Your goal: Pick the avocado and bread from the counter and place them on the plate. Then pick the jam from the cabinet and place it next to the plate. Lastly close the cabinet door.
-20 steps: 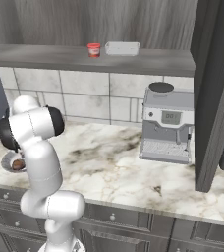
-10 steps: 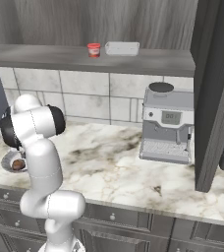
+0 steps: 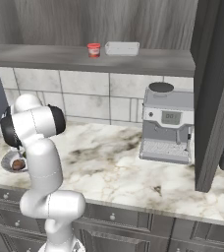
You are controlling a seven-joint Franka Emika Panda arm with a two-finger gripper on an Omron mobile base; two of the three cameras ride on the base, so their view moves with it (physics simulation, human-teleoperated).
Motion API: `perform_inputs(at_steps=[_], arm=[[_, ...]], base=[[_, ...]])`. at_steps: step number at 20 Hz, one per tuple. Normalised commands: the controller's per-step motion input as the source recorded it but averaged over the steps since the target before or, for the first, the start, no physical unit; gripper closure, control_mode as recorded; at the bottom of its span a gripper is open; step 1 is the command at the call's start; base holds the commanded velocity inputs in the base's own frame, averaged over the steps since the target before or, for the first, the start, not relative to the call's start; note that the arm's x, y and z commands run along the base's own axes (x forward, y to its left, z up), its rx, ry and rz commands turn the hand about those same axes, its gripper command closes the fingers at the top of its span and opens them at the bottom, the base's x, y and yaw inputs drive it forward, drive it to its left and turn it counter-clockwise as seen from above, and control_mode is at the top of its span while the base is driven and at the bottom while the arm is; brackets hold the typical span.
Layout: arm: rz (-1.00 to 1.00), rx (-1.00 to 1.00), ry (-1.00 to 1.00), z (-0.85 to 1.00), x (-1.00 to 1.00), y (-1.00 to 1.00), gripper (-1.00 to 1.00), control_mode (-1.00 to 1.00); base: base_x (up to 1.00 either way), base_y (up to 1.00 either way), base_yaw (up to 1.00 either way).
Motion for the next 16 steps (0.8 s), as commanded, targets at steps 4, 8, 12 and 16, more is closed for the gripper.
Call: perform_inputs(at_steps=[4, 8, 12, 16], arm=[[0.0, 0.0, 0.0, 0.0, -0.17, 0.0, -1.0, -1.0], [0.0, 0.0, -0.06, 0.02, -0.54, 0.0, -1.0, -1.0], [0.0, 0.0, -0.11, 0.12, -0.68, 0.0, -1.0, -1.0], [0.0, 0.0, -0.14, 0.23, -0.6, -0.04, -1.0, -1.0]], base=[[0.0, 0.0, 0.0], [0.0, 0.0, 0.0], [0.0, 0.0, 0.0], [0.0, 0.0, 0.0]])
